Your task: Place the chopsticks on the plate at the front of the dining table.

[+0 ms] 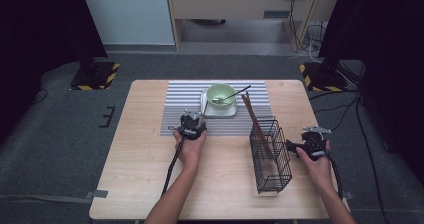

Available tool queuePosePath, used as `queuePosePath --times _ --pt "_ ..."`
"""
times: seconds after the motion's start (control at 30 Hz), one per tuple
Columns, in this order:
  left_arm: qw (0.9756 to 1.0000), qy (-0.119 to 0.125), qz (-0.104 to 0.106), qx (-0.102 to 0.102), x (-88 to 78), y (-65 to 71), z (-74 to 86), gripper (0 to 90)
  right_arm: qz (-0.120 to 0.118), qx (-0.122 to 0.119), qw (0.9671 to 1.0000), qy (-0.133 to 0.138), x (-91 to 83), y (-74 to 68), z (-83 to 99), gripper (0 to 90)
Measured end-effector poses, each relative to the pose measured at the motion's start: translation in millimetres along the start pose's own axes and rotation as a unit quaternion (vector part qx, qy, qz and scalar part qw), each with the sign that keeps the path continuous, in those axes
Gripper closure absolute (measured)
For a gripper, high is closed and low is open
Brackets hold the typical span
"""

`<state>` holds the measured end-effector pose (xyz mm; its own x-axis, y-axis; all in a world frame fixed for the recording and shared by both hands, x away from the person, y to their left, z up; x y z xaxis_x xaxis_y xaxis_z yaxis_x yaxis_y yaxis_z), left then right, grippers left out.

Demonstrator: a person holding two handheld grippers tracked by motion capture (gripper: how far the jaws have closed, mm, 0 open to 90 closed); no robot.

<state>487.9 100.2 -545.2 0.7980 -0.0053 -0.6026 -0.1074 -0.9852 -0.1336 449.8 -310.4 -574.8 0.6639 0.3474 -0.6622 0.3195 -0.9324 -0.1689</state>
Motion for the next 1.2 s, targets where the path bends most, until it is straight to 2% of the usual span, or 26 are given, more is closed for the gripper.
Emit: queuePosePath --times 0.1,0.23,0.6,0.9,1.2 --pt "1.0 -0.002 0.001 0.008 -0.5 0.5 2.1 61.1 -0.001 -0.001 1.0 0.0 0.3 -0.8 -0.1 4.5" --pt "0.9999 -0.011 0.009 0.004 3.0 1.1 4.4 62.7 -0.002 -0.002 1.0 -0.001 0.5 -1.3 -0.2 4.5" --pt "0.9994 -0.019 0.027 0.013 6.7 8.9 6.5 74.1 -0.003 -0.003 1.0 -0.001 0.5 -1.5 -0.1 4.5" --pt "0.999 -0.016 0.04 0.017 6.8 20.6 6.5 74.4 -0.003 -0.003 1.0 -0.001 0.4 -1.5 -0.1 4.5" --pt "0.9991 -0.018 0.037 0.01 11.1 22.6 3.8 75.1 -0.003 -0.003 1.0 -0.001 0.5 -1.5 -0.1 4.5"
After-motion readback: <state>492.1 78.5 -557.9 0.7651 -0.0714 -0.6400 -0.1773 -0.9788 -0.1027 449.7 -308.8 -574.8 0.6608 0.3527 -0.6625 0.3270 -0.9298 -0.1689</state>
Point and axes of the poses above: each handheld gripper's, and its own axes: x roughly forward along the jaws, z roughly out of its underside, y roughly to its right, the point moved 2 cm from there along x, roughly forward along the jaws, and after that the axes turned 13 degrees about -z, right-handed, at the moved point
